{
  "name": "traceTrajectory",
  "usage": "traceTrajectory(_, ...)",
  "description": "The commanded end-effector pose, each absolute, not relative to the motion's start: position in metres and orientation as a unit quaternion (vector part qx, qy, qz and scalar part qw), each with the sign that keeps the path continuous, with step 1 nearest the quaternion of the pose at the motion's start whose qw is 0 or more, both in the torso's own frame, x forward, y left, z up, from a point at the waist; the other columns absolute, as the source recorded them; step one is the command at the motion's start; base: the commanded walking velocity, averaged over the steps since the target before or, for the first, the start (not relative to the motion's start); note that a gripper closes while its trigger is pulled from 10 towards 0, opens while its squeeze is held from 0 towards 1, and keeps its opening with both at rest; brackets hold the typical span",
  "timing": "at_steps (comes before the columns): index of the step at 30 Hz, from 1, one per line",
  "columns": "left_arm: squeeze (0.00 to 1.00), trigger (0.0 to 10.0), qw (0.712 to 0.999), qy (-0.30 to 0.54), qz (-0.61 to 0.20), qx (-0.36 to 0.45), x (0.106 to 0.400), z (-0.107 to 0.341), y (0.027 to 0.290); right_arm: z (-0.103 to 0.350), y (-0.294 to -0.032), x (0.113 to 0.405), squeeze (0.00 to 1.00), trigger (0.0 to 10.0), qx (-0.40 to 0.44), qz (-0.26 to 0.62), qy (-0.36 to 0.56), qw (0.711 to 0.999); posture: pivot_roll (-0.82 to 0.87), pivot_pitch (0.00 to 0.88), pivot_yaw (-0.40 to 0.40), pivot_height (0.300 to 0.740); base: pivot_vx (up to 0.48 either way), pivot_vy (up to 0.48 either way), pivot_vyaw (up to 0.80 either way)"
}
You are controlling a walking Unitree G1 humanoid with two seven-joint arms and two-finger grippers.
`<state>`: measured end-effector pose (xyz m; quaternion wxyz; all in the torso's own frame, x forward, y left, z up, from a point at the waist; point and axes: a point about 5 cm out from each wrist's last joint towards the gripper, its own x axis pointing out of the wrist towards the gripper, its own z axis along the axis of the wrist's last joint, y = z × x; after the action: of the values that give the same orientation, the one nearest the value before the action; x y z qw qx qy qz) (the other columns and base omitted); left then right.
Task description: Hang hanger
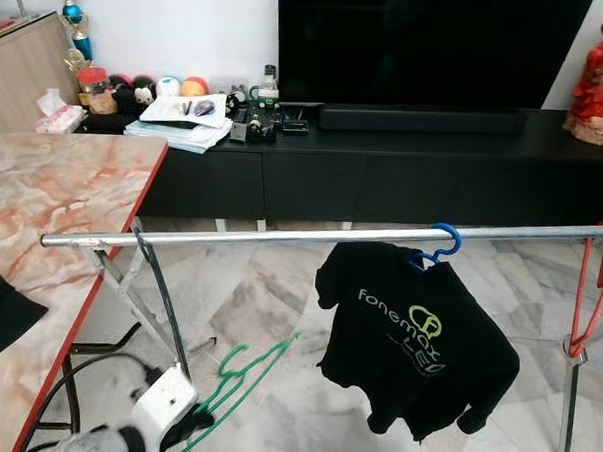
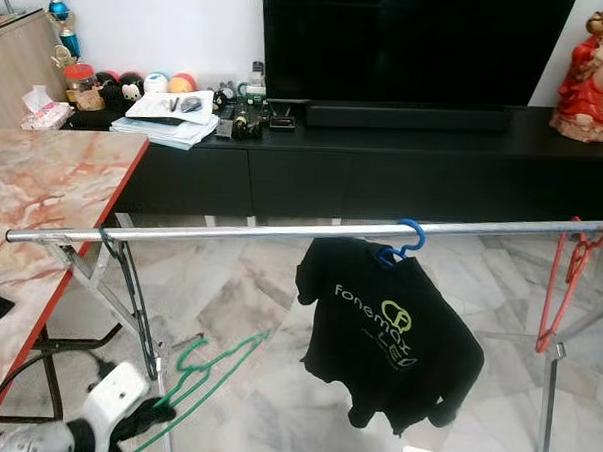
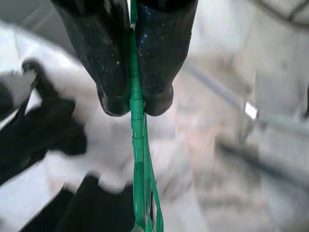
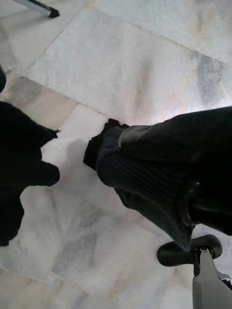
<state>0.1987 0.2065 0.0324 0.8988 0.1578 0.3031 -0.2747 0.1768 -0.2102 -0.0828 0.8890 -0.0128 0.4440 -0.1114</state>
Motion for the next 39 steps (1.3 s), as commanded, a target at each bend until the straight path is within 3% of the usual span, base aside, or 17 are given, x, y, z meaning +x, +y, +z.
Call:
traceTrajectory(1,0.00,10.0,0.888,0.344,-0.247,0.178,0.189,0.017,0.223,-0.082,-0.209,0.180,0.00,10.0,-0.018,-0.105,0.442,0.891,0.23,0.000,0.005,0.740,0.000,0.000,0.00)
traceTrajectory(4,0.00,10.0,0.876,0.404,-0.187,0.187,0.172,-0.015,0.247,-0.081,-0.210,0.181,0.00,10.0,-0.021,-0.105,0.441,0.891,0.23,0.000,-0.002,0.740,0.000,0.000,0.00)
traceTrajectory(8,0.00,10.0,0.846,0.440,-0.207,0.217,0.154,-0.036,0.247,-0.081,-0.211,0.181,0.00,10.0,-0.021,-0.107,0.439,0.892,0.22,0.000,-0.002,0.740,0.000,0.000,0.00)
traceTrajectory(13,0.00,10.0,0.833,0.472,-0.174,0.231,0.141,-0.059,0.246,-0.080,-0.213,0.181,0.00,10.0,-0.019,-0.112,0.439,0.891,0.20,0.000,0.009,0.740,0.000,0.000,0.00)
traceTrajectory(15,0.00,10.0,0.831,0.507,-0.090,0.211,0.134,-0.074,0.253,-0.081,-0.213,0.180,0.00,10.0,-0.017,-0.116,0.439,0.891,0.19,0.000,0.008,0.740,0.000,0.000,0.00)
traceTrajectory(20,0.00,10.0,0.825,0.548,0.017,0.137,0.118,-0.089,0.256,-0.081,-0.215,0.178,0.00,10.0,-0.015,-0.121,0.440,0.890,0.15,0.000,0.008,0.740,0.000,0.000,0.00)
traceTrajectory(31,0.00,10.0,0.832,0.546,0.035,0.094,0.123,-0.095,0.240,-0.081,-0.216,0.177,0.00,10.0,-0.008,-0.136,0.435,0.890,0.14,0.000,0.013,0.740,-0.022,0.000,0.00)
traceTrajectory(39,0.00,10.0,0.825,0.553,0.040,0.108,0.124,-0.095,0.249,-0.081,-0.212,0.178,0.00,10.0,-0.003,-0.137,0.433,0.891,0.14,0.000,0.028,0.740,-0.324,0.000,0.00)
